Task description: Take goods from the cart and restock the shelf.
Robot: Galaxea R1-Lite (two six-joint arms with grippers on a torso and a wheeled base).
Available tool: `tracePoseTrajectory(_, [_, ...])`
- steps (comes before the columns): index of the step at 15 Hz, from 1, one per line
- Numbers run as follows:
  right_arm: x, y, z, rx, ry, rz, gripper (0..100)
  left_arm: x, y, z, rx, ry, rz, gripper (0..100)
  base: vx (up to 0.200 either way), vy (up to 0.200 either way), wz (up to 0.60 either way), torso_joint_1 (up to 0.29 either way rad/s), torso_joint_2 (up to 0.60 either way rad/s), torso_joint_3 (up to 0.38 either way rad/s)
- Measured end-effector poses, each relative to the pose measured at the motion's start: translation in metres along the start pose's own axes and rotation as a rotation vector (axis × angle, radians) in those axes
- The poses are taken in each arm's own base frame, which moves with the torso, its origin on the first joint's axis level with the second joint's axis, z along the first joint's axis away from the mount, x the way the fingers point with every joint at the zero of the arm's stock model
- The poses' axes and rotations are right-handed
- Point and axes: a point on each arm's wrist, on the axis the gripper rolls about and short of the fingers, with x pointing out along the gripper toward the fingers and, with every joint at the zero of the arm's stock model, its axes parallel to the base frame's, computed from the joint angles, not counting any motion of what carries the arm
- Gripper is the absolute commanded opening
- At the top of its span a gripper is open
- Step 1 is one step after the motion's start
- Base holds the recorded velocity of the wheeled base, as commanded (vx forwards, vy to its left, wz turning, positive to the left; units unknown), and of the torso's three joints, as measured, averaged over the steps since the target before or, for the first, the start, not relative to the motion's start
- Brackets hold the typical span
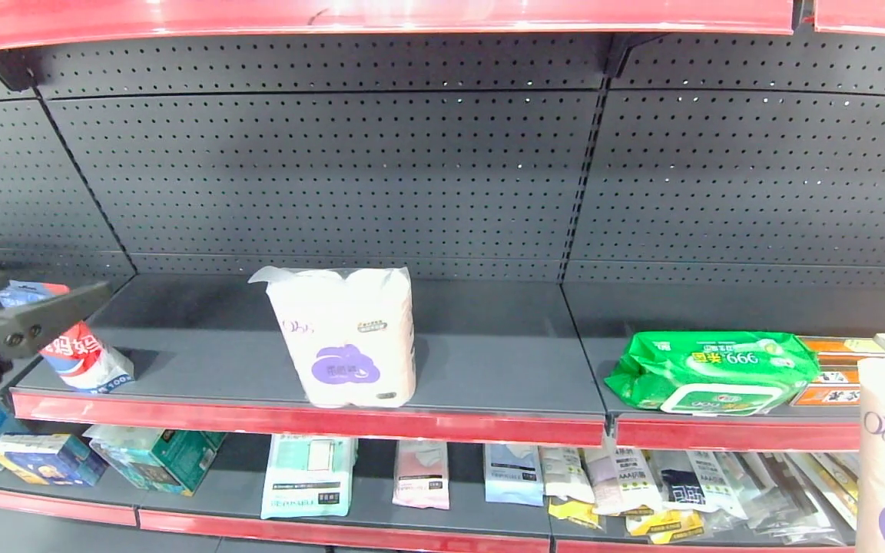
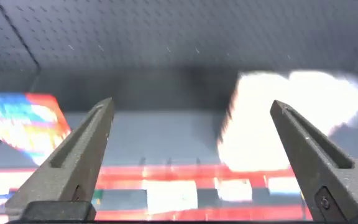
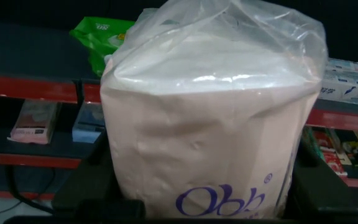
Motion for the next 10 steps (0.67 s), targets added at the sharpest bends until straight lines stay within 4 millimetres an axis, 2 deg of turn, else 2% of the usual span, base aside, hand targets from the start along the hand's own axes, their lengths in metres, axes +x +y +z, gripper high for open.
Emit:
tracePoseTrajectory(3, [-0.001,-0.001,0.011,-0.016,-0.07,0.076,0,-0.05,-0.013,-0.026,0.061,0.089,-0.073,100,0.0,0.0,0.0,0.0,0.0,0.0])
tracePoseTrajectory(6, [0.007,-0.004,0.039,0.017,-0.206,0.12,0,-0.101,-0.024,-0.067,0.14,0.118,-0.13,100,0.0,0.0,0.0,0.0,0.0,0.0])
tracePoseTrajectory(8, [0.014,-0.003,0.046,0.015,-0.207,0.211,0,-0.123,-0.027,-0.103,0.189,0.123,-0.15,100,0.0,0.0,0.0,0.0,0.0,0.0])
tracePoseTrajectory(10, [0.02,0.0,0.047,0.006,-0.189,0.279,0,-0.134,-0.029,-0.135,0.228,0.121,-0.157,100,0.0,0.0,0.0,0.0,0.0,0.0])
